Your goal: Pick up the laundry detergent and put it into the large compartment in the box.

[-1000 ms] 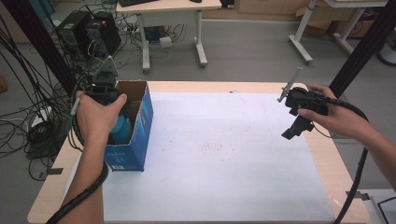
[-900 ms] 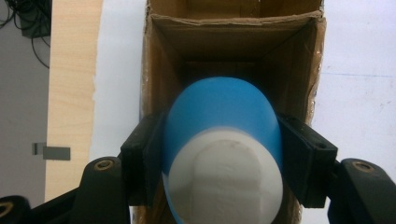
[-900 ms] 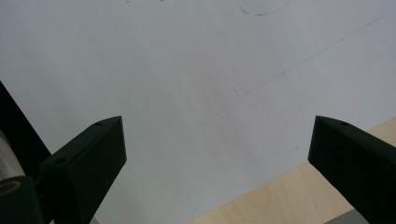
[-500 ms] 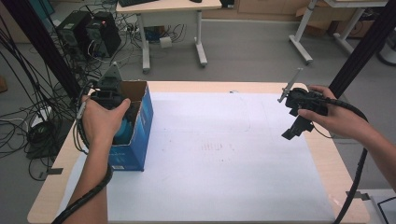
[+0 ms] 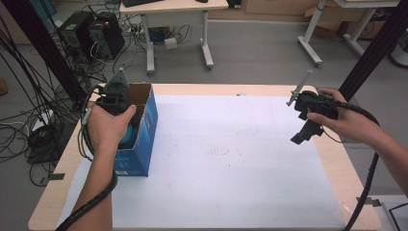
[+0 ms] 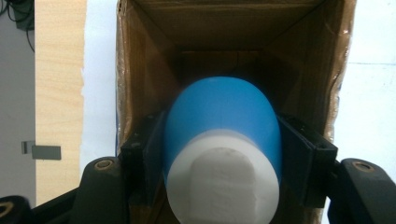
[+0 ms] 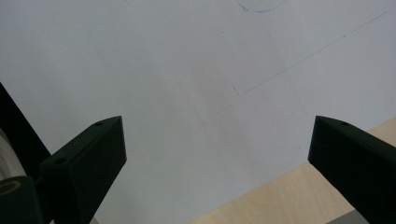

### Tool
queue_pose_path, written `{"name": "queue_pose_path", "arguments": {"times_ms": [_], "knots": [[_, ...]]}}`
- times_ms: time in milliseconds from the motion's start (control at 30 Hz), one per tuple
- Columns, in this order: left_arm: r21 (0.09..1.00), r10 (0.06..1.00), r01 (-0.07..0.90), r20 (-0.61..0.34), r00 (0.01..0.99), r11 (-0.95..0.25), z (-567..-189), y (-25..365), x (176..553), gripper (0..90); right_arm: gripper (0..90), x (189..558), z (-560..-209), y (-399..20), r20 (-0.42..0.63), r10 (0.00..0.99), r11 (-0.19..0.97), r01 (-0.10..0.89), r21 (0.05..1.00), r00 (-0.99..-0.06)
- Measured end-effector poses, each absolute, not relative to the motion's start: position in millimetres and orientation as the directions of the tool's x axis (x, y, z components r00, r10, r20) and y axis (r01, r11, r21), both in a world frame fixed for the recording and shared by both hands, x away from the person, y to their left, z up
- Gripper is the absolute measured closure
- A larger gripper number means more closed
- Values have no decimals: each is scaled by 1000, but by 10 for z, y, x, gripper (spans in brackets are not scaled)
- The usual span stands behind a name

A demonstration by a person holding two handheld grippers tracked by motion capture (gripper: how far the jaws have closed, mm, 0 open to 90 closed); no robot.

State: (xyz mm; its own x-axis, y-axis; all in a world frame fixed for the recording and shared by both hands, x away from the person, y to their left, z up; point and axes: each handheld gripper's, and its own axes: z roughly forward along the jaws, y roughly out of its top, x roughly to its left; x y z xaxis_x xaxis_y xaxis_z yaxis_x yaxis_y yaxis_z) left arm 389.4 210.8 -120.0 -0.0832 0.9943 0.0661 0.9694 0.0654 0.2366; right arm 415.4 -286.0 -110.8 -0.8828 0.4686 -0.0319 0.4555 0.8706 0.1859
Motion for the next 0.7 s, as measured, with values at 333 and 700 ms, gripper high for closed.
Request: {"name": "queue_pose_path", "arguments": {"times_ms": [333,700], "knots": [[232,994,971,71,-78,60,-1214,2094,3927,381,43,4166,-1124,-2857,-31,467,871,454,186,-884],[232,994,970,54,-91,76,-1220,2109,3967,376,43,4168,-1127,-2862,-30,468,870,456,187,-883]]}}
